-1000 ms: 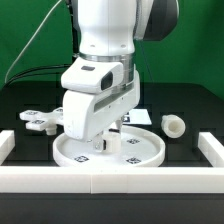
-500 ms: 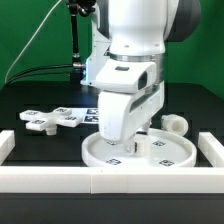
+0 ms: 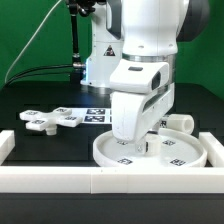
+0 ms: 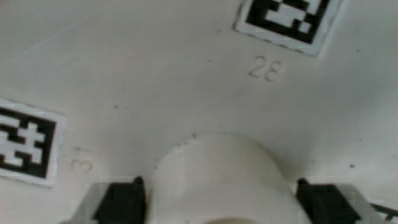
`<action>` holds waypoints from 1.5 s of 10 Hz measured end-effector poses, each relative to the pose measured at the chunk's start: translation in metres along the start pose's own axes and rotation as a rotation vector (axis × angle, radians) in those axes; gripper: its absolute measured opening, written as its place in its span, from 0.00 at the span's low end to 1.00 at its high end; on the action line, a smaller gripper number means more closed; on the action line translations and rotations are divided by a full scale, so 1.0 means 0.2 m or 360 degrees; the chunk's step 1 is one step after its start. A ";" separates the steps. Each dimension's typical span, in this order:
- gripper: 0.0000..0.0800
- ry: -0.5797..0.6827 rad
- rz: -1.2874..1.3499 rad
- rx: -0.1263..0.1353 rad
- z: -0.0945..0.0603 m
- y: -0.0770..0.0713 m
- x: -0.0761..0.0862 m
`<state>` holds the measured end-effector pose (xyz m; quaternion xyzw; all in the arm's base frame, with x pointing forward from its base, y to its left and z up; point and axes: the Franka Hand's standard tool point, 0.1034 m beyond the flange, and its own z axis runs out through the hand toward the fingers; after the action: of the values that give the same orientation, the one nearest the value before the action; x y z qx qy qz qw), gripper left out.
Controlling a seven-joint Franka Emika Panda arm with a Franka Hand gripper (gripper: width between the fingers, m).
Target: Assemble round table
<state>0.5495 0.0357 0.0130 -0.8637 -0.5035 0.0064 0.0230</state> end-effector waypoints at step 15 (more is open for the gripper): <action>0.81 -0.0008 0.0617 -0.0055 -0.29 -0.45 0.08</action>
Offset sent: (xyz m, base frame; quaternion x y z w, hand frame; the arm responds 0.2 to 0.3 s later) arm -0.0272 -0.0216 0.0375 -0.0455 -0.0015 0.0844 0.9954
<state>0.4813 0.0928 0.0746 -0.9447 -0.3279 0.0043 0.0051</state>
